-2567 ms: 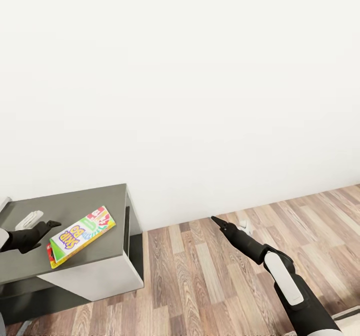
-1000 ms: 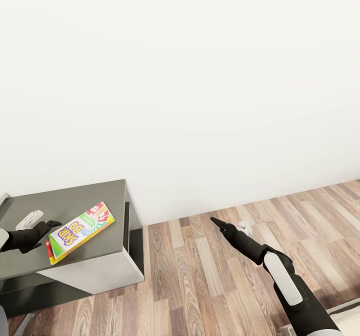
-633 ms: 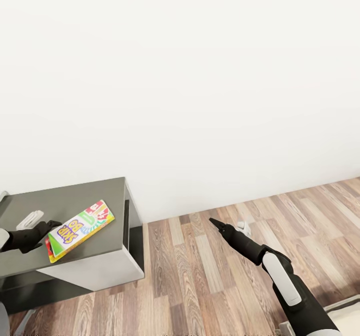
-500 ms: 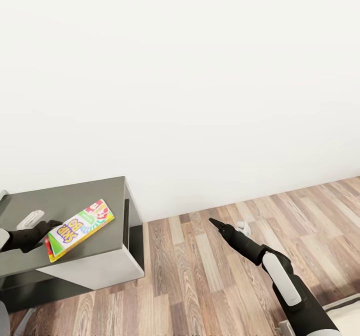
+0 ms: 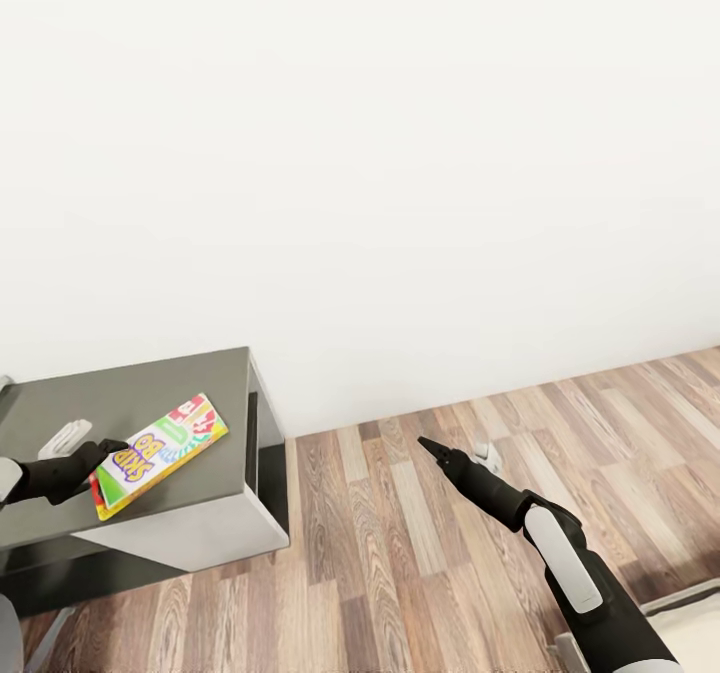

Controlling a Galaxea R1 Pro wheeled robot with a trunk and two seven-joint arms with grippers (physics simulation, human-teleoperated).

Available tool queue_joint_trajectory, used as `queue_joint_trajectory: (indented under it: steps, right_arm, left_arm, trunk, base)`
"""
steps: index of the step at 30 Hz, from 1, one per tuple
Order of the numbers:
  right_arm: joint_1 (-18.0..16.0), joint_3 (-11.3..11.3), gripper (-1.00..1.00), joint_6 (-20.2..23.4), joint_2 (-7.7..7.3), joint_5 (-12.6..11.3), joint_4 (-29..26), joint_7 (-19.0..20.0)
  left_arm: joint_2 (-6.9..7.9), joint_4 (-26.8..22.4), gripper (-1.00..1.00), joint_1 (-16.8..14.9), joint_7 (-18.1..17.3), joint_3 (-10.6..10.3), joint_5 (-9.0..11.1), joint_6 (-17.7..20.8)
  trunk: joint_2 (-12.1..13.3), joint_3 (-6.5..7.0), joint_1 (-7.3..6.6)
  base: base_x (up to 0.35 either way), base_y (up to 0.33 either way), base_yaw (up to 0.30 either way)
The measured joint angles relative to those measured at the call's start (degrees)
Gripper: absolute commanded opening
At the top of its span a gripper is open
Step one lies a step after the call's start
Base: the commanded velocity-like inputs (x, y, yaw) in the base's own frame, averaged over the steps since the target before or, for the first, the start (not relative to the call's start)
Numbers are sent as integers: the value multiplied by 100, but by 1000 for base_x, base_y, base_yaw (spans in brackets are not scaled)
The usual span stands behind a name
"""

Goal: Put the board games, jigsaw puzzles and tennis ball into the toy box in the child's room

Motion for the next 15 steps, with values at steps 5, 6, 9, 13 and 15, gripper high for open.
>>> queue_joint_trajectory:
  steps: [5, 6, 9, 13, 15]
  right_arm:
    - [-1, 0, 100, 0, -4, 0, 0, 0]
    - [-1, 0, 100, 0, -5, 0, -1, 0]
    - [0, 0, 100, 0, -2, -6, -1, 0]
    - [-1, 0, 100, -5, -2, -2, -1, 0]
    - [0, 0, 100, -7, -5, -4, -1, 0]
  left_arm:
    - [-12, 2, 100, 0, -1, -4, -2, -4]
    - [-13, 2, 100, 0, -1, -5, -2, -5]
    - [-15, 2, 100, 2, -3, -4, -2, -4]
    - [-16, 3, 100, 2, -6, -4, -2, -4]
    - [-21, 2, 100, 2, -8, -9, -14, -9]
  trunk:
    - [0, -47, 0]
    - [0, -56, 0]
    - [0, -84, 0]
    - [0, -121, 0]
    - [-1, -140, 0]
  base:
    - [0, 0, 0]
    - [0, 0, 0]
    - [0, 0, 0]
    - [0, 0, 0]
    - [0, 0, 0]
